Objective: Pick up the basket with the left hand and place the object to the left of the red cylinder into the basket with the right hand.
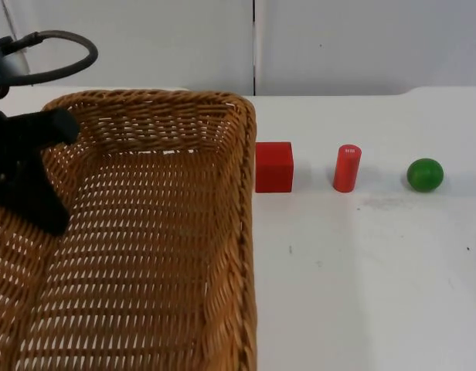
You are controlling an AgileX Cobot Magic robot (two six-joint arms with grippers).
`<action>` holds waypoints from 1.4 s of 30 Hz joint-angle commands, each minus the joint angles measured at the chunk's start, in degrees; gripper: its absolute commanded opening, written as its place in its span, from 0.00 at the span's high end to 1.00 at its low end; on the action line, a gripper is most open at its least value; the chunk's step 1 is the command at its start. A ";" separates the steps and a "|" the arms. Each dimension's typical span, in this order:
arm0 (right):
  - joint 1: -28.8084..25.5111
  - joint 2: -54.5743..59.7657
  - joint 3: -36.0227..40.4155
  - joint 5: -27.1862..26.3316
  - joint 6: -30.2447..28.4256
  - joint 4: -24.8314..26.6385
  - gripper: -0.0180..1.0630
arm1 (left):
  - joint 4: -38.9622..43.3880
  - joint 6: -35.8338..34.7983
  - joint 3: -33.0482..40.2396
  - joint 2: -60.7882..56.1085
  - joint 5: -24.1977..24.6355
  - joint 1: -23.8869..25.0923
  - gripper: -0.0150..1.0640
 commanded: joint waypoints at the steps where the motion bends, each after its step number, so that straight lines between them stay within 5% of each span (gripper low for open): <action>1: -0.28 4.11 -0.48 -2.80 -0.43 0.80 0.01 | -2.21 -0.42 -0.06 -0.71 0.27 0.05 0.99; 8: -0.28 12.84 -1.98 -5.45 -3.26 4.46 0.01 | -2.33 -0.42 -0.06 -0.71 0.27 0.05 0.99; 30: 0.59 44.93 -27.04 -4.42 -10.64 4.76 0.01 | -2.33 -0.42 -0.06 -0.71 0.27 0.05 0.99; 42: 10.61 61.83 -41.50 -0.55 -22.41 4.76 0.01 | -2.33 -0.42 -0.06 -0.71 0.62 0.05 0.99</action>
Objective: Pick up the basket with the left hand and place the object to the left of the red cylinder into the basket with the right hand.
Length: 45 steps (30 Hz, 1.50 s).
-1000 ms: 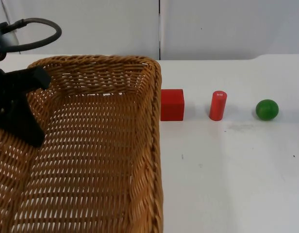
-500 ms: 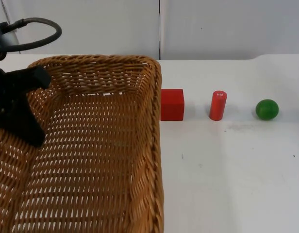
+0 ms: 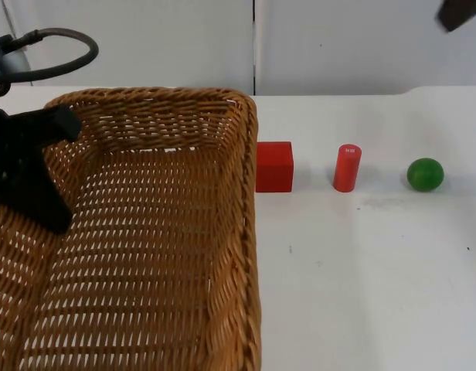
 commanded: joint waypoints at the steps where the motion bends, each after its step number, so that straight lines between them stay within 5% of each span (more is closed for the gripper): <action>1: 1.81 3.46 -2.83 0.81 -3.51 0.19 0.01 | -1.66 -0.42 -0.06 -0.71 0.62 0.05 0.99; 5: 3.59 7.28 -4.59 0.93 -9.79 1.40 0.01 | -1.66 -0.42 -0.06 -0.71 0.62 0.05 0.99; 8: 4.35 9.35 -4.73 0.93 -15.75 5.61 0.01 | -1.80 -0.42 -0.06 -0.71 0.62 0.05 0.99; 11: 4.33 12.48 -4.73 0.93 -25.90 15.28 0.01 | -1.90 -0.42 -0.06 -0.71 0.62 0.05 0.99; 14: 4.41 13.89 -4.73 0.06 -30.21 18.25 0.01 | -2.24 -0.42 -0.06 -0.71 0.62 0.05 0.99; 23: 5.82 19.15 -4.73 -5.86 -38.23 19.80 0.01 | -3.23 -0.42 -0.06 -0.71 0.74 0.05 0.99; 36: 6.23 27.22 -10.29 -6.04 -46.41 26.60 0.01 | -4.30 -0.42 -0.06 -0.71 0.90 0.05 0.99; 40: 7.21 29.29 -10.88 -6.07 -53.49 31.53 0.01 | -4.54 -0.42 -0.06 -0.71 1.51 0.05 0.99; 45: 8.78 31.80 -12.87 -6.08 -54.11 31.92 0.01 | -4.54 -0.42 -0.06 -0.71 1.51 0.05 0.99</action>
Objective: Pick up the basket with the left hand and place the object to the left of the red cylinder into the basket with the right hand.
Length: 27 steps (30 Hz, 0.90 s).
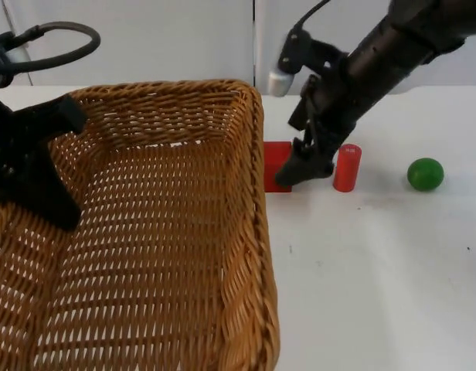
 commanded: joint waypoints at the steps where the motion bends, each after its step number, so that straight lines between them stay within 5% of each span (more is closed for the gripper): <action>1: 0.83 0.74 -0.87 0.04 -0.92 0.73 0.01 | -1.78 -0.42 -0.06 -0.71 0.72 0.05 0.99; 27: 1.50 5.78 -4.27 -4.46 -1.69 0.74 0.01 | -1.89 -0.42 -0.06 -0.71 0.82 0.05 0.99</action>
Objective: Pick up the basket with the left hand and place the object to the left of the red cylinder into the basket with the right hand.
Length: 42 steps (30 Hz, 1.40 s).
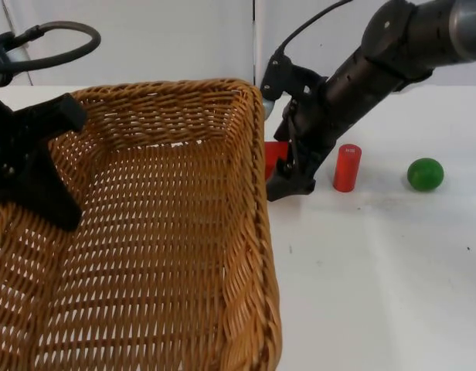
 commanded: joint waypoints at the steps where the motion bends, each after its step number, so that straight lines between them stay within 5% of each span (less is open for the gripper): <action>1: 0.37 0.07 -0.30 -0.92 -0.71 0.23 0.01 | -1.45 -0.42 -0.06 -0.71 0.49 0.05 0.99; 9: 0.37 0.31 -0.30 -2.51 -0.71 -0.08 0.05 | -1.46 -0.42 -0.06 -0.71 0.63 0.05 0.99; 13: 0.37 0.31 -0.30 -2.68 -0.26 -0.21 0.18 | -1.46 -0.42 -0.06 -0.71 0.63 0.05 0.99; 21: 0.37 0.31 -0.30 -2.68 -0.26 -1.57 0.19 | -1.46 -0.42 -0.06 -0.71 0.26 0.05 0.99; 27: 0.37 0.31 -0.30 -2.18 -0.11 -1.72 0.30 | -1.46 -0.42 -0.06 -0.71 0.17 0.05 0.99; 29: 0.37 0.31 -0.30 -2.69 -0.11 -1.72 0.43 | -1.46 -0.42 -0.06 -0.71 0.14 0.05 0.99; 35: 0.37 0.31 -0.30 -4.04 -0.11 -1.72 0.57 | -1.54 -0.42 -0.06 -0.71 0.13 0.05 0.99; 42: 0.37 -2.10 -0.30 -3.06 0.68 -2.03 0.98 | -1.57 -0.42 -0.06 -0.71 0.40 0.05 0.99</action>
